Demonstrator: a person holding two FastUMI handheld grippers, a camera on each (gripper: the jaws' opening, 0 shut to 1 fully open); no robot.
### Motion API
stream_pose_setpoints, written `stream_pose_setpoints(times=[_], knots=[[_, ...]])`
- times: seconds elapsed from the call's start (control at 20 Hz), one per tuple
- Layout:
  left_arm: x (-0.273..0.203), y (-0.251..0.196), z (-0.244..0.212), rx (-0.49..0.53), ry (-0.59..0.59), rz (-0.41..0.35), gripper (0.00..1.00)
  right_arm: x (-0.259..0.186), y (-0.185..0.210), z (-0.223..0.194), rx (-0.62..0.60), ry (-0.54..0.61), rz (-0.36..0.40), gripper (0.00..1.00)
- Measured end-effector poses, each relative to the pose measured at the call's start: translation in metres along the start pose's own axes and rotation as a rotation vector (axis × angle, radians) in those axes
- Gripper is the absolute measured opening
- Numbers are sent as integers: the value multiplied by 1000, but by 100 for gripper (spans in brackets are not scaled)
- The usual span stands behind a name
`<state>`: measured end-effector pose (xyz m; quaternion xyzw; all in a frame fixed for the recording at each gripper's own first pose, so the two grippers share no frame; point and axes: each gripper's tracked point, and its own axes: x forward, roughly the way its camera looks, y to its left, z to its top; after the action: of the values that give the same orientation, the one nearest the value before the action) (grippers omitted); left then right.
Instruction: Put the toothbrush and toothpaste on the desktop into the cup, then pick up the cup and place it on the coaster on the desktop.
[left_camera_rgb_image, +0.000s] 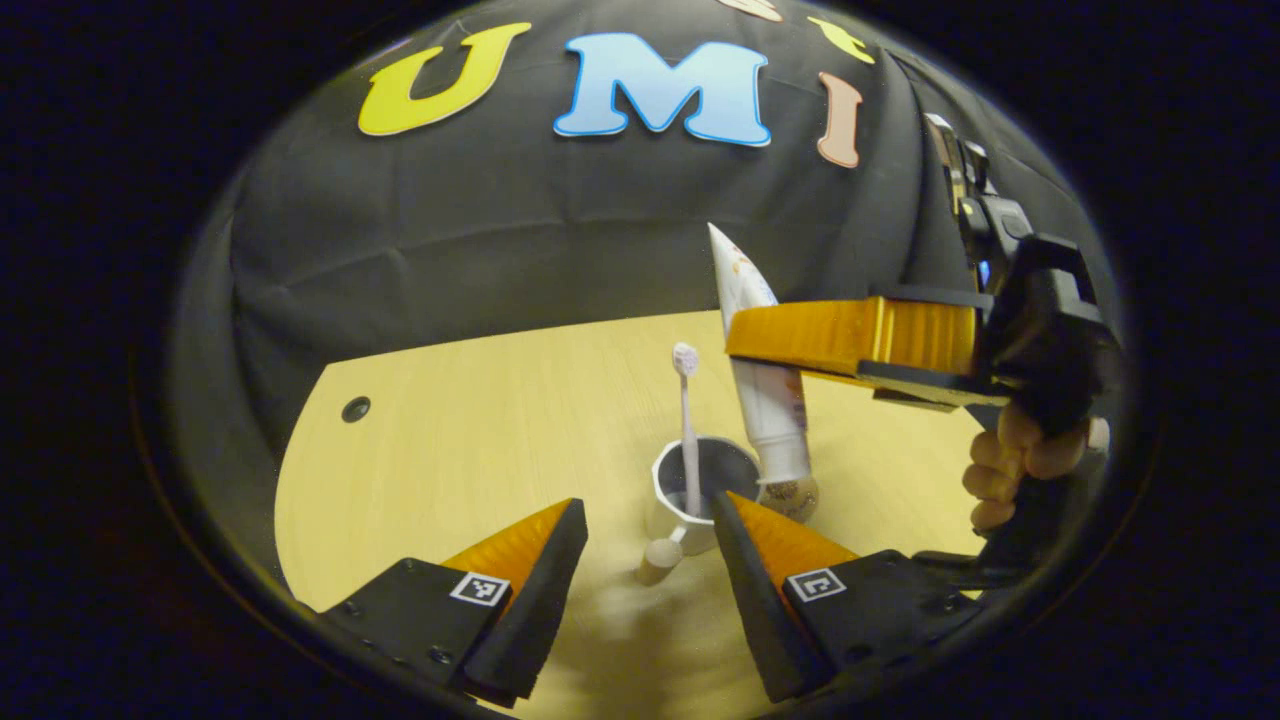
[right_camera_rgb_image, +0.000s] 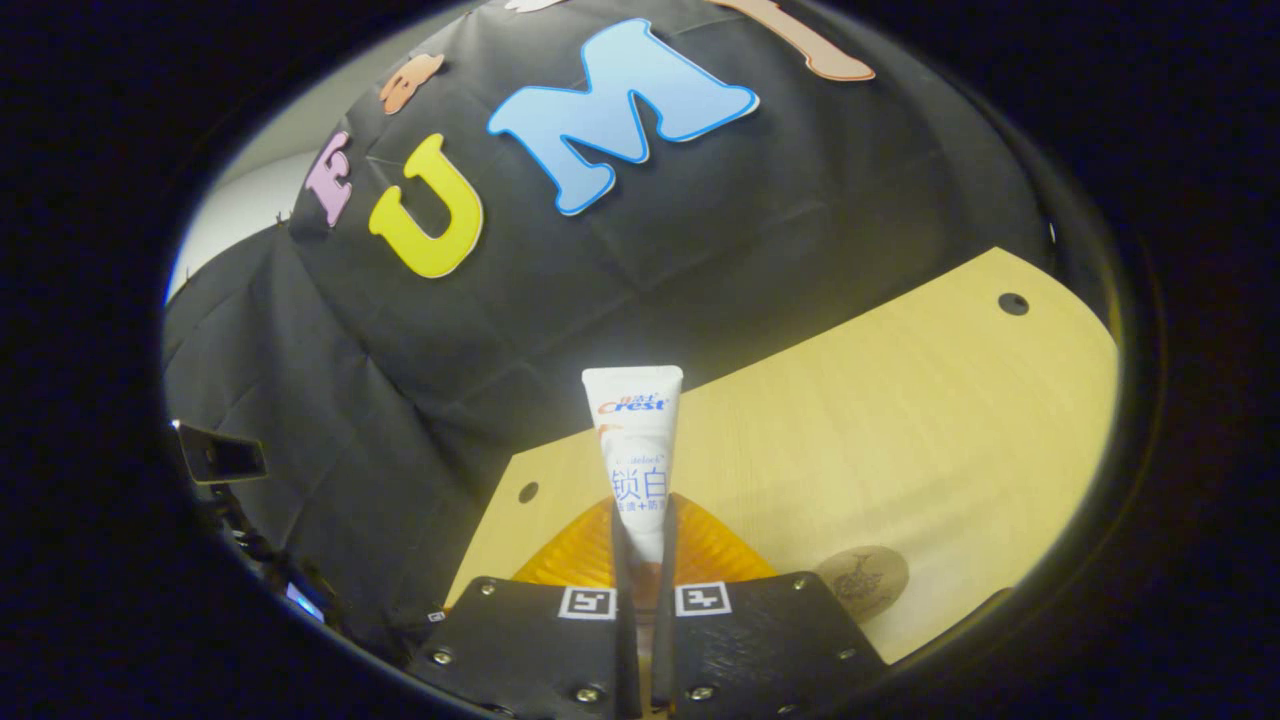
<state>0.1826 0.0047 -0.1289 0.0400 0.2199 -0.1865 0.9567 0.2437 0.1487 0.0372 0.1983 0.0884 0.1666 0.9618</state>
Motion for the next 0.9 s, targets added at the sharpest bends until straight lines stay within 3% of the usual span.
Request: stream_pose_setpoints(times=[0.35, 0.55, 0.9], knots=[[6, 7, -41, 7, 88, -37, 86, 23, -7, -19, -92, -27, -16, 7], [18, 9, -55, 51, 131, -58, 86, 30, -9, -26, -135, -59, 6, 13], [31, 2, -68, 79, 147, -85, 86, 22, -23, -38, -162, -100, -22, 19]])
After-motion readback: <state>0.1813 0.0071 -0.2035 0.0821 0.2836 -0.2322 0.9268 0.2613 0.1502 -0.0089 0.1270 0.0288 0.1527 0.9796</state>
